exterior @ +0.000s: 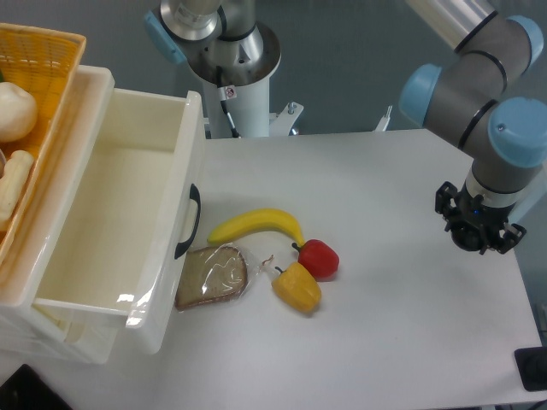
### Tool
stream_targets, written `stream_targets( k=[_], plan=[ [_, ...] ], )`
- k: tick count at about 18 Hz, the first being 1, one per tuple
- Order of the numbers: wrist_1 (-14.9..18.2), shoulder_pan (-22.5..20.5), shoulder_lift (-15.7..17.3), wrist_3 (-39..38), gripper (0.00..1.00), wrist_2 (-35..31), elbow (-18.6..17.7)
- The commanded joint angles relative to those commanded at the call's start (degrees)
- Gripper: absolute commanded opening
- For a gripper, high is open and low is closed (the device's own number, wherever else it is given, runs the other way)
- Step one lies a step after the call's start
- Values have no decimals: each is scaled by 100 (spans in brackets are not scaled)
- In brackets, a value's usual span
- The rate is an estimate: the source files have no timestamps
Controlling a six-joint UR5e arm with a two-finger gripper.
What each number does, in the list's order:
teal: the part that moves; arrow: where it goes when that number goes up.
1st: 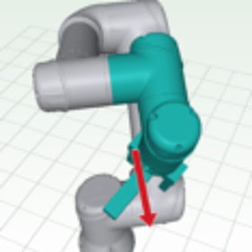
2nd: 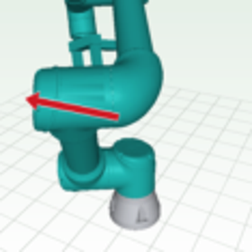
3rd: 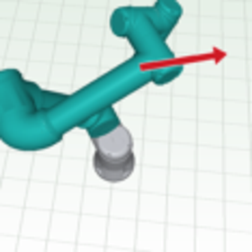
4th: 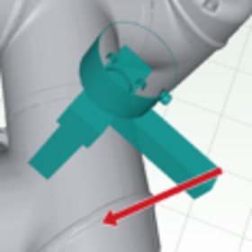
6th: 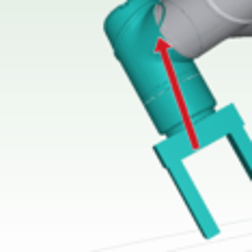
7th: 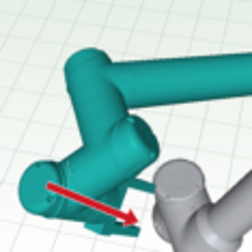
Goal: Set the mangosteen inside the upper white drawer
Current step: 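Carry the held dark mangosteen with the gripper toward the open white drawer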
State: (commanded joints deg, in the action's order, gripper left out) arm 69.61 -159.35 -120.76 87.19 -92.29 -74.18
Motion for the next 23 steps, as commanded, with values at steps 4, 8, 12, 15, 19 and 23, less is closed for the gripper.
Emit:
stream_targets(
  k=[4, 8, 12, 15, 19, 23],
  plan=[
    [175, 18, 184, -456, 0, 281, -18],
    [281, 175, 596, -870, 0, 580, -271],
    [343, 272, 1272, -1186, 0, 1457, -737],
    [343, 500, 1844, -1449, 0, 1941, -1106],
    [360, 773, 2363, -1880, 0, 2390, -1239],
    [360, 1273, 2724, -2267, 3, 2479, -1389]
  ],
)
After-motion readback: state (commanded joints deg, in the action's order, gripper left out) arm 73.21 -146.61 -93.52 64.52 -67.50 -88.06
